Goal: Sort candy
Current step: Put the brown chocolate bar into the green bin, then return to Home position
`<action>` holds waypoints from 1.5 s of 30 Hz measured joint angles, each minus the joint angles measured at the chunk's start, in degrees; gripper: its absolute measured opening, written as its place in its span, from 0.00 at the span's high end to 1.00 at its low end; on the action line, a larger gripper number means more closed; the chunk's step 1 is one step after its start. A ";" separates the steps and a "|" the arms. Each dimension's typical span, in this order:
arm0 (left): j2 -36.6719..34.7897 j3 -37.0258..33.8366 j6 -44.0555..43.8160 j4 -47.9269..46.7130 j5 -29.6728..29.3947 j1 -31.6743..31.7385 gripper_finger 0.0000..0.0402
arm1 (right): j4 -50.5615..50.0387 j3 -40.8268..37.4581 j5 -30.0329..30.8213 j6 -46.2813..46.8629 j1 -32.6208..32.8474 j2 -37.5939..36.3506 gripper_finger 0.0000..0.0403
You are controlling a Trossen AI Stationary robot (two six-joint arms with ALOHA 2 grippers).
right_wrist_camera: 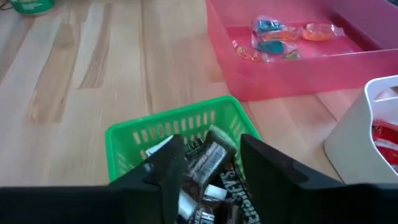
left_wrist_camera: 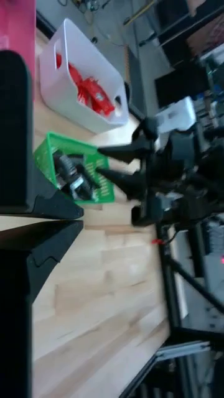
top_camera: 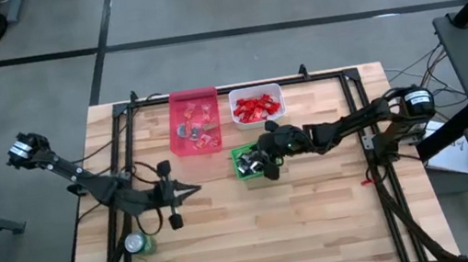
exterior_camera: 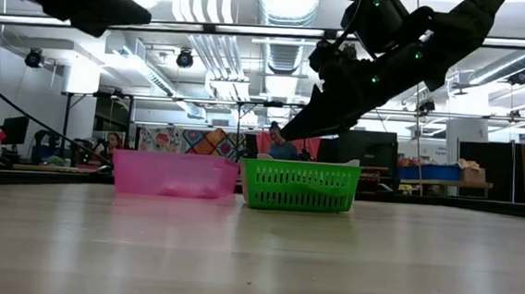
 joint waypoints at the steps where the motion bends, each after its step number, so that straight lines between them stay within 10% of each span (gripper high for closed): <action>1: -1.12 -1.37 0.91 1.77 0.00 0.41 1.00 | 0.22 0.00 -0.01 -0.16 -0.04 0.11 0.60; 10: -11.98 -8.88 7.81 4.08 4.10 7.33 1.00 | -0.14 -0.08 -0.50 -3.20 -0.15 -3.68 0.49; 23: -25.29 -15.00 6.36 0.68 33.36 24.51 1.00 | 0.37 -4.06 -3.48 -9.30 -0.15 -14.10 0.49; 45: -52.81 -22.44 0.65 -13.42 45.58 24.67 1.00 | 12.31 -21.03 -3.02 -11.95 -0.36 -31.17 0.49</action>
